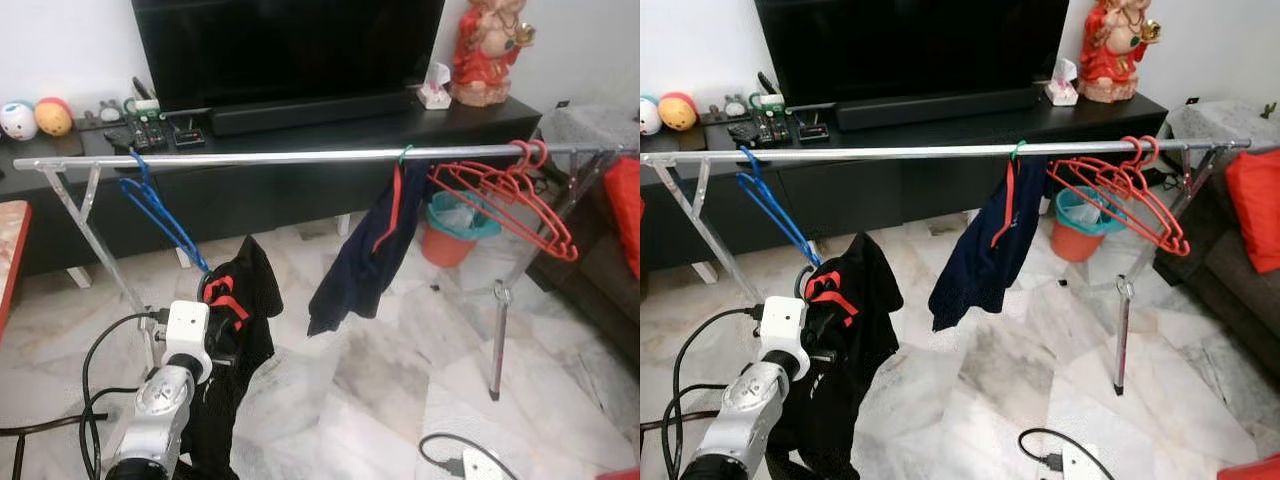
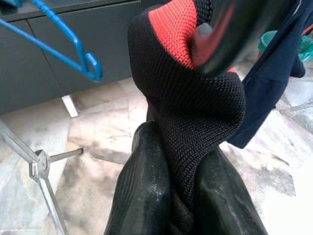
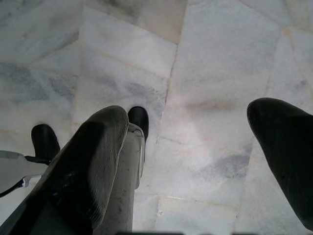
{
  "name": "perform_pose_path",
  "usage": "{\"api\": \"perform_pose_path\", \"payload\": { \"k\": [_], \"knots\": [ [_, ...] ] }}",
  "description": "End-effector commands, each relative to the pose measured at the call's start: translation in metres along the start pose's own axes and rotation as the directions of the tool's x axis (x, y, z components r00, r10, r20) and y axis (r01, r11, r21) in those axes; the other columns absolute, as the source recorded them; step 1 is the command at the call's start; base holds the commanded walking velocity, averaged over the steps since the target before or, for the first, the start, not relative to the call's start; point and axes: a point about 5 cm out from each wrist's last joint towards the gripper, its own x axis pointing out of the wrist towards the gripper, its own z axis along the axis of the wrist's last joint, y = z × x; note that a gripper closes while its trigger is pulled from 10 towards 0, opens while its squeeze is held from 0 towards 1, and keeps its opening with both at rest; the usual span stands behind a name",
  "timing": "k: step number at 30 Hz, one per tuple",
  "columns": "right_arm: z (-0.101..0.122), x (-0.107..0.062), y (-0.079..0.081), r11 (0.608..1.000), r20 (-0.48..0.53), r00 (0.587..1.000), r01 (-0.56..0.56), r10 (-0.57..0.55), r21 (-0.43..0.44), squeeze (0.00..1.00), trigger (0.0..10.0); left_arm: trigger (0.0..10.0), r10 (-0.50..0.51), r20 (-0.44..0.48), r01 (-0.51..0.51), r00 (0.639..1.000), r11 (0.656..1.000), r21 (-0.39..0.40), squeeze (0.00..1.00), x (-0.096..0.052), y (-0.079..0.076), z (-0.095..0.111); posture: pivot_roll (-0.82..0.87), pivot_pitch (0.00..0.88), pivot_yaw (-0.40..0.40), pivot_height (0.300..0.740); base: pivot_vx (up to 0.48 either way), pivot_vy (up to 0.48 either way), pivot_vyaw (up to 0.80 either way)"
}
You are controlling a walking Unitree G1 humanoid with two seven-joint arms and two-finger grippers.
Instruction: Hang hanger
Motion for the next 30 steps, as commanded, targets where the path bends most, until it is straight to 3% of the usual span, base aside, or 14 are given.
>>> {"api": "perform_pose_path", "payload": {
  "k": [1, 9, 15, 23, 30],
  "knots": [
    [-0.003, 0.000, -0.002, 1.000, -0.016, 1.000, -0.001, 0.001, 0.010, 0.00, 10.0, 10.0, -0.009, 0.100, 0.006, 0.995, 1.000, 0.025, 0.00, 0.005, -0.001, 0.022, 0.11, 0.000, -0.016, 0.740, 0.240, 0.000, 0.00],
    [-0.017, -0.003, -0.003, 0.999, -0.073, 0.997, -0.017, 0.015, -0.027, 0.00, 10.0, 10.0, -0.042, 0.136, 0.037, 0.990, 0.998, 0.041, 0.00, 0.009, -0.004, 0.032, 0.11, 0.000, -0.017, 0.740, 0.275, 0.000, 0.00],
    [-0.017, -0.004, -0.006, 1.000, -0.059, 0.998, -0.015, 0.015, 0.005, 0.00, 10.0, 10.0, -0.052, 0.135, 0.045, 0.990, 0.998, 0.050, 0.00, 0.009, -0.004, 0.033, 0.11, 0.000, -0.017, 0.740, 0.316, 0.000, 0.00],
    [-0.017, -0.004, -0.007, 1.000, -0.052, 0.998, -0.019, 0.020, 0.018, 0.00, 10.0, 10.0, -0.064, 0.128, 0.057, 0.990, 0.997, 0.055, 0.00, 0.009, -0.004, 0.032, 0.11, 0.000, -0.012, 0.740, 0.323, 0.000, -0.64],
    [-0.017, -0.004, -0.006, 0.999, -0.053, 0.998, -0.031, 0.032, 0.013, 0.00, 10.0, 10.0, -0.081, 0.114, 0.074, 0.990, 0.996, 0.056, 0.00, 0.010, -0.006, 0.030, 0.11, 0.000, -0.014, 0.740, 0.000, 0.000, -0.63]
  ]
}}
